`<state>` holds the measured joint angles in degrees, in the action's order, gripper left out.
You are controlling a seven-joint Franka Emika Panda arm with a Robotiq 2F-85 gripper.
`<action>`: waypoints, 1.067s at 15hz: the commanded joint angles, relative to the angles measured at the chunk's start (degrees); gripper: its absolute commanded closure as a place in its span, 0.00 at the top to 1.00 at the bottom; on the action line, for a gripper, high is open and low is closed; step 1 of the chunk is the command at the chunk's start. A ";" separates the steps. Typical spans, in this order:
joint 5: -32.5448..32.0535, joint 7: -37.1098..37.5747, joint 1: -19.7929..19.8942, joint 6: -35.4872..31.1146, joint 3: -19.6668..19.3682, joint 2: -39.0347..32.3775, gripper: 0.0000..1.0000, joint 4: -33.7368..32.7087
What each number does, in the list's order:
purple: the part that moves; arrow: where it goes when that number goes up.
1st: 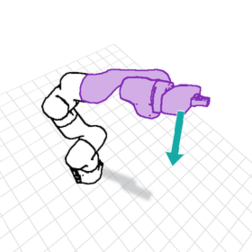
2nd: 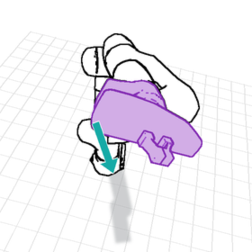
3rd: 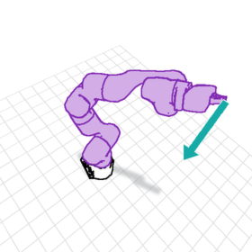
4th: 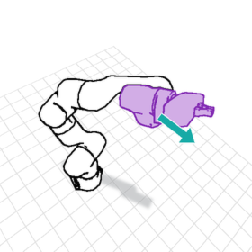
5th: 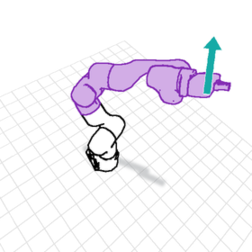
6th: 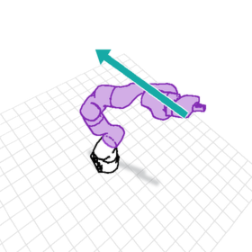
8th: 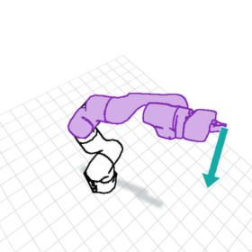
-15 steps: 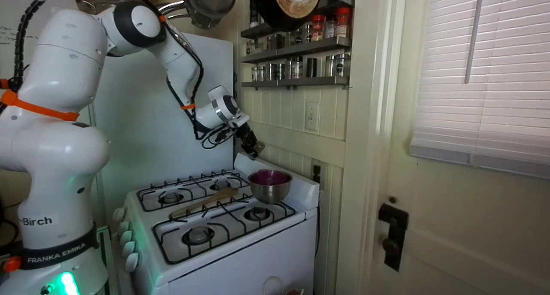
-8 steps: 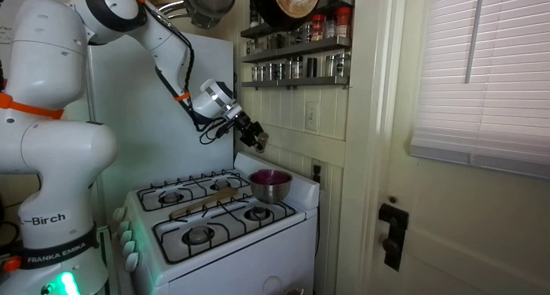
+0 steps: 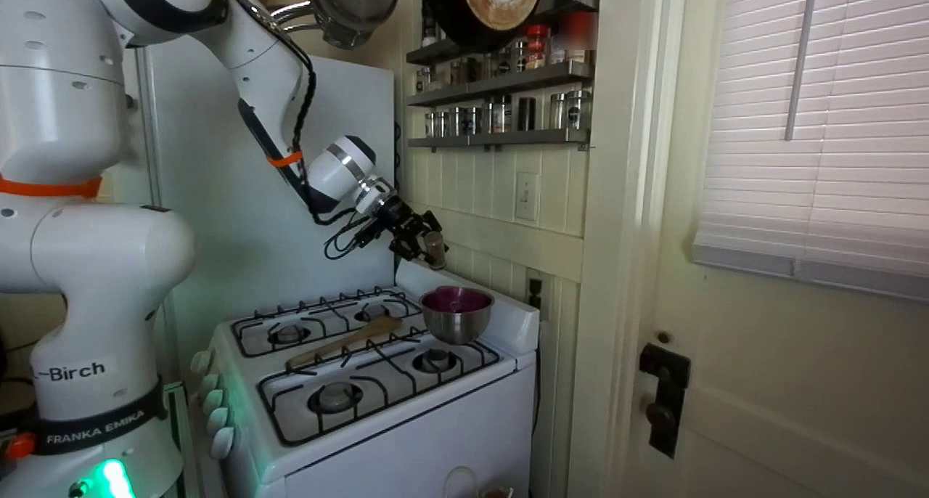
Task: Put the purple bowl and the spice bottle into the metal bowl
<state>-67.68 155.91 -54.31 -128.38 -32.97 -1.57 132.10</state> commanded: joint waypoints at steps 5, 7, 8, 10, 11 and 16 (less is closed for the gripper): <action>-0.82 0.31 31.52 -6.86 22.05 10.15 0.25 8.22; -2.01 -1.27 30.92 -16.73 17.14 10.09 0.25 9.63; -4.48 -2.02 32.77 -21.67 17.81 9.13 0.25 9.70; -1.76 -2.98 39.59 -19.13 25.11 8.25 0.50 8.47; -1.97 -3.28 39.88 -20.51 24.79 8.19 0.50 8.78; 2.05 -6.98 38.01 -27.02 20.90 -1.02 0.25 2.93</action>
<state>-68.55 151.33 -17.11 -151.28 -10.79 3.31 138.97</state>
